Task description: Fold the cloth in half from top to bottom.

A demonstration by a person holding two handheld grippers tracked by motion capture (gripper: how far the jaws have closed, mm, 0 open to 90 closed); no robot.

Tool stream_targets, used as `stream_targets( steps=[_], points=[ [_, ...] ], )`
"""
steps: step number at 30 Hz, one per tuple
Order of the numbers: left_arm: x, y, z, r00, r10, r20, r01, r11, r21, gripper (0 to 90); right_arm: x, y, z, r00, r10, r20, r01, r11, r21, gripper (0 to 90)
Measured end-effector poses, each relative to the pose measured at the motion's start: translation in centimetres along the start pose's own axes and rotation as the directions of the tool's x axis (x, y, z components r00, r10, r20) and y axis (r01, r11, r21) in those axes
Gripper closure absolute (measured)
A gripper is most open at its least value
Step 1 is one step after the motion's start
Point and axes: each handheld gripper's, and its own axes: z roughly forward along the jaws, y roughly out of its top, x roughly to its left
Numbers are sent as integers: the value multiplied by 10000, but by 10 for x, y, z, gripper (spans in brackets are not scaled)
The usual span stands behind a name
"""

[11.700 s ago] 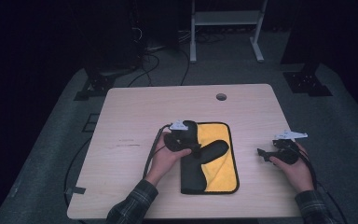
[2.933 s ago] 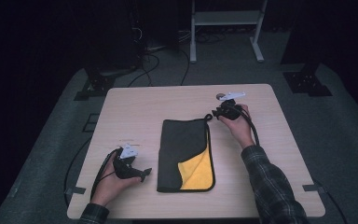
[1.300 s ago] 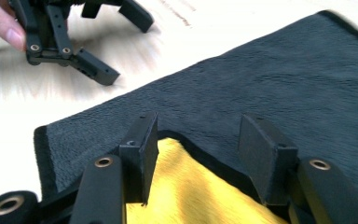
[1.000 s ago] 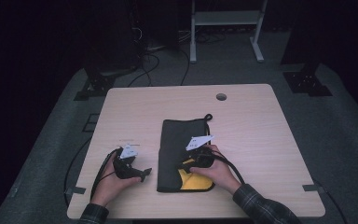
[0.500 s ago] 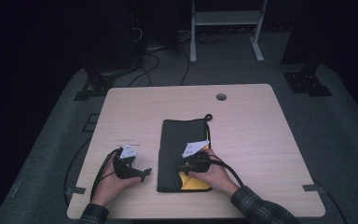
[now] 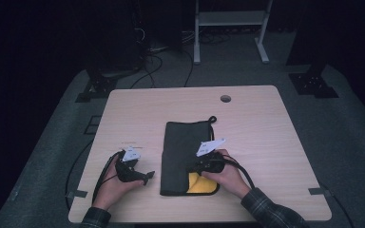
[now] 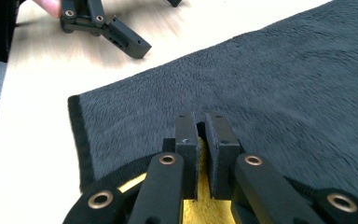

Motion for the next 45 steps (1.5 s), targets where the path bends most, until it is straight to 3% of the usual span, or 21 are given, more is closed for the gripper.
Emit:
stream_targets(
  steps=[14, 19, 23, 28, 31, 35, 37, 39, 45],
  points=[
    [0, 0, 0, 10000, 1, -1, -1, 10000, -1, 0, 8, -26, -53, 10000, -45, 60, 46, 9997, -229, 841],
    [0, 0, 0, 10000, 35, -6, -35, 10000, 0, 0, 8, -41, -55, 9997, 42, 238, -46, 9999, 162, 822],
    [0, 0, 0, 10000, -16, -14, 16, 10000, -33, 0, 9, -54, -54, 9995, -38, 303, 18, 9977, 674, 750],
    [0, 0, 0, 10000, -16, -14, 16, 10000, -33, 0, 12, -63, -62, 9994, 11, 354, -39, 9967, 810, 729],
    [0, 0, 0, 10000, -18, -14, 18, 10000, -34, 0, 13, -66, -71, 9991, 118, 411, -143, 9980, 623, 735],
    [0, 0, 0, 10000, -14, -9, 14, 10000, -33, 0, 12, -61, -81, 9977, 383, 564, -363, 9987, -361, 732],
    [0, 0, 0, 10000, -19, -12, 19, 10000, -35, 0, 11, -58, -82, 9960, 538, 716, -483, 9959, -769, 724],
    [0, 0, 0, 10000, -20, -10, 20, 10000, -33, 0, 10, -56, -76, 9934, 582, 984, -509, 9959, -750, 702],
    [0, 0, 0, 10000, -25, -20, 25, 10000, -37, 0, 13, -61, -54, 9903, -150, 1384, 98, 9992, 377, 533]
  ],
)
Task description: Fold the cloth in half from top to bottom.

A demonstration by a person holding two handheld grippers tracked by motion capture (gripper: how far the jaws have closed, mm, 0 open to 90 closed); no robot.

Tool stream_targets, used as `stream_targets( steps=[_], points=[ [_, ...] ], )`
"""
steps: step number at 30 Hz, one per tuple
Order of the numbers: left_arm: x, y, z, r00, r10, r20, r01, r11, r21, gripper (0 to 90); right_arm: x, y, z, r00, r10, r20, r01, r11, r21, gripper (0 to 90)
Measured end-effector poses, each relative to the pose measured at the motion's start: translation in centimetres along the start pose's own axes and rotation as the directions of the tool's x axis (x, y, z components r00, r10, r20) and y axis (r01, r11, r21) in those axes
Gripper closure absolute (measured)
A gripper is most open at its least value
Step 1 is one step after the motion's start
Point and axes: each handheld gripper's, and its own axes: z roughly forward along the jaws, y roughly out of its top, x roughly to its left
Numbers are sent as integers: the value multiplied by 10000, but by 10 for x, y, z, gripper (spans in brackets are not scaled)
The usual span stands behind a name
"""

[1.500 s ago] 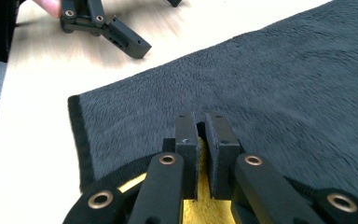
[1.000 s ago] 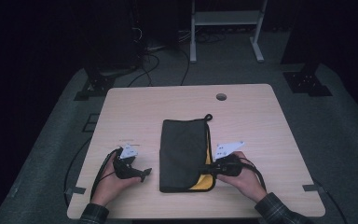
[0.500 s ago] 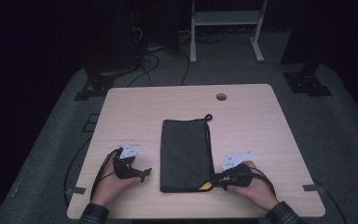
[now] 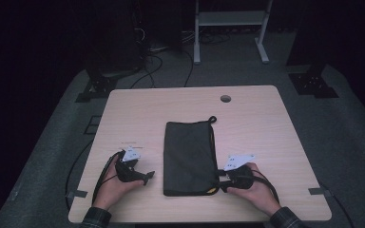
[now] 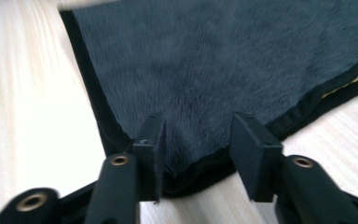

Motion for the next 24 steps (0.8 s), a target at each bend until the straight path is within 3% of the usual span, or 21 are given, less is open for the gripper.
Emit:
stream_targets(
  steps=[4, 7, 12, 18, 24],
  points=[
    [0, 0, 0, 10000, -22, -3, 22, 10000, -4, 0, 2, -5, 3, 9984, -524, 199, 516, 9979, 385, 428],
    [-1, 0, -1, 10000, -68, -27, 67, 9999, -130, 3, -1, -6, 2, 9994, -312, 163, 306, 9989, 367, 388],
    [2, 5, -3, 10000, -6, 59, 6, 10000, 55, 116, -10, -1, -3, 10000, 97, -13, -98, 9999, -47, 364],
    [3, 18, -1, 9993, 207, 306, -202, 9996, -185, 206, -30, 8, -7, 9980, 592, 202, -583, 9974, -428, 356],
    [4, 34, 6, 9980, 168, 607, -150, 9994, -298, 362, -55, 20, -7, 9929, 1092, 462, -1056, 9916, -751, 369]
  ],
)
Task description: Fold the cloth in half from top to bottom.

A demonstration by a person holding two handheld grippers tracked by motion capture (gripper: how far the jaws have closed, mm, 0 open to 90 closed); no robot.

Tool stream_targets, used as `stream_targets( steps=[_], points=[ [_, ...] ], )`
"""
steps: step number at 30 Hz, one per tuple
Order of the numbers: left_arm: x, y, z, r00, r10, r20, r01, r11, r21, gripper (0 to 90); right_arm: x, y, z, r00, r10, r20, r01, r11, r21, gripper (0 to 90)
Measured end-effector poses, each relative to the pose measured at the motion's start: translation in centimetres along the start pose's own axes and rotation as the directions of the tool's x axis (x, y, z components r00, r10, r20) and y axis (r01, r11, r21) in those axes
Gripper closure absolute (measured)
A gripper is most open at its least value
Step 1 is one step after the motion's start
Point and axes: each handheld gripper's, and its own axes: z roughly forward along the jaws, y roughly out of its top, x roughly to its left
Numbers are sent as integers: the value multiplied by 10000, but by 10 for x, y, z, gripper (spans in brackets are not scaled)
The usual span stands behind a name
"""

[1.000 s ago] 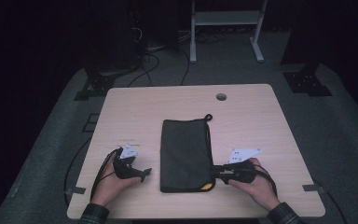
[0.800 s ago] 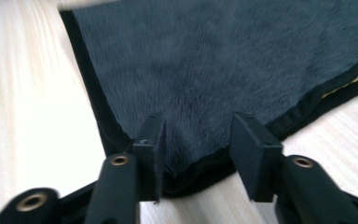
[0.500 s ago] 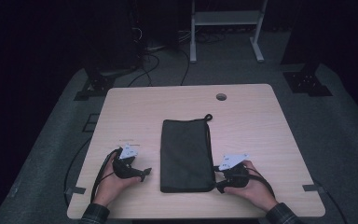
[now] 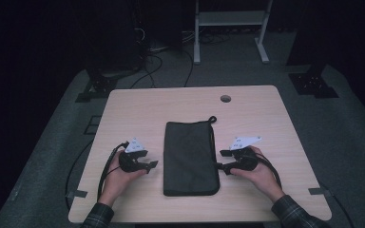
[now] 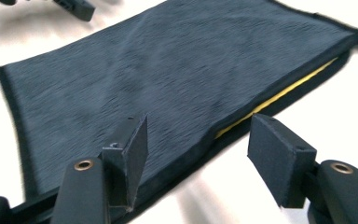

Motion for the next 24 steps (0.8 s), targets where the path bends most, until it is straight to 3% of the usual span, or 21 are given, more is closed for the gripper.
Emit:
stream_targets(
  steps=[5, 11, 17, 24],
  points=[
    [7, 16, 7, 9997, -232, 30, 233, 9996, -149, 436, -18, 12, 7, 9993, 202, 328, -195, 9996, -208, 388],
    [18, 36, 19, 9998, -71, -160, 66, 9994, -346, 498, -36, 27, 21, 9978, 315, 576, -307, 9994, -157, 406],
    [32, 56, 31, 9993, -40, -385, 22, 9989, -468, 514, -54, 40, 35, 9955, 490, 807, -472, 9986, -244, 434],
    [50, 73, 46, 9979, -403, -497, 374, 9975, -594, 528, -70, 52, 52, 9913, 637, 1151, -618, 9979, -199, 454]
  ],
)
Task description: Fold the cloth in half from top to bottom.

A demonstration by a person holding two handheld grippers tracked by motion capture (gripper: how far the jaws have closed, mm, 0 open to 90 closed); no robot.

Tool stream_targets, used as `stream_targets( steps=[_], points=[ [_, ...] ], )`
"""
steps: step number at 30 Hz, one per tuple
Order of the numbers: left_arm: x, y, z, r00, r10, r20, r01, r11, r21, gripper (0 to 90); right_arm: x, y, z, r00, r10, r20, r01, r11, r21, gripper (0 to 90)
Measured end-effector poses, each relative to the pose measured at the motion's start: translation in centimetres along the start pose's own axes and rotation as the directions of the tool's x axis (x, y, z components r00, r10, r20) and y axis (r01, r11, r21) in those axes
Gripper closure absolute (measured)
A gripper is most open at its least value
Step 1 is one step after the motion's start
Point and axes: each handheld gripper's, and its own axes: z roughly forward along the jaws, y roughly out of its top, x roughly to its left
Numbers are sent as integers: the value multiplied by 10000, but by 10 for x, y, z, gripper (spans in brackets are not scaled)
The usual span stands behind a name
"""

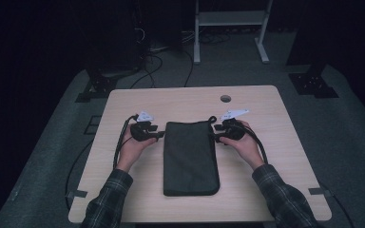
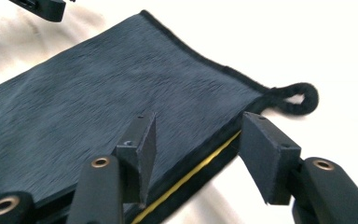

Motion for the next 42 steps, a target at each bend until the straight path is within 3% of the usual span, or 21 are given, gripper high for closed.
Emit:
stream_targets(
  steps=[7, 15, 18, 22, 26, 30, 34, 37, 40, 42],
  points=[
    [13, 8, 22, 9998, -163, -110, 163, 9999, 1, 526, -19, 8, 21, 9976, 572, 396, -576, 9983, 72, 484],
    [15, 8, 43, 9996, -266, -33, 267, 9996, 115, 536, -28, 6, 45, 9948, 744, 697, -777, 9959, 459, 514],
    [15, 9, 49, 9992, -388, 77, 386, 9991, 200, 551, -29, 4, 49, 9947, 729, 720, -758, 9964, 388, 535],
    [12, 7, 57, 9999, -132, 112, 125, 9982, 587, 573, -29, 3, 49, 9973, 384, 620, -409, 9984, 394, 603],
    [13, 7, 58, 9992, -286, 284, 272, 9984, 500, 613, -27, 4, 49, 9979, 310, 564, -336, 9984, 448, 650],
    [12, 8, 59, 9976, -471, 509, 442, 9974, 564, 725, -27, 4, 48, 9978, 530, 406, -550, 9972, 506, 746],
    [8, 11, 59, 9968, -640, 485, 600, 9949, 808, 821, -25, 5, 48, 9975, 611, 349, -631, 9962, 599, 798],
    [7, 13, 56, 9971, -635, 412, 593, 9936, 960, 839, -25, 6, 48, 9966, 738, 355, -760, 9950, 654, 816],
    [9, 15, 51, 9949, -854, 529, 813, 9939, 741, 843, -27, 8, 44, 9958, 884, 258, -896, 9946, 529, 822],
    [9, 18, 45, 9951, -788, 598, 750, 9952, 624, 843, -28, 11, 39, 9950, 991, 138, -994, 9946, 309, 824]
  ],
)
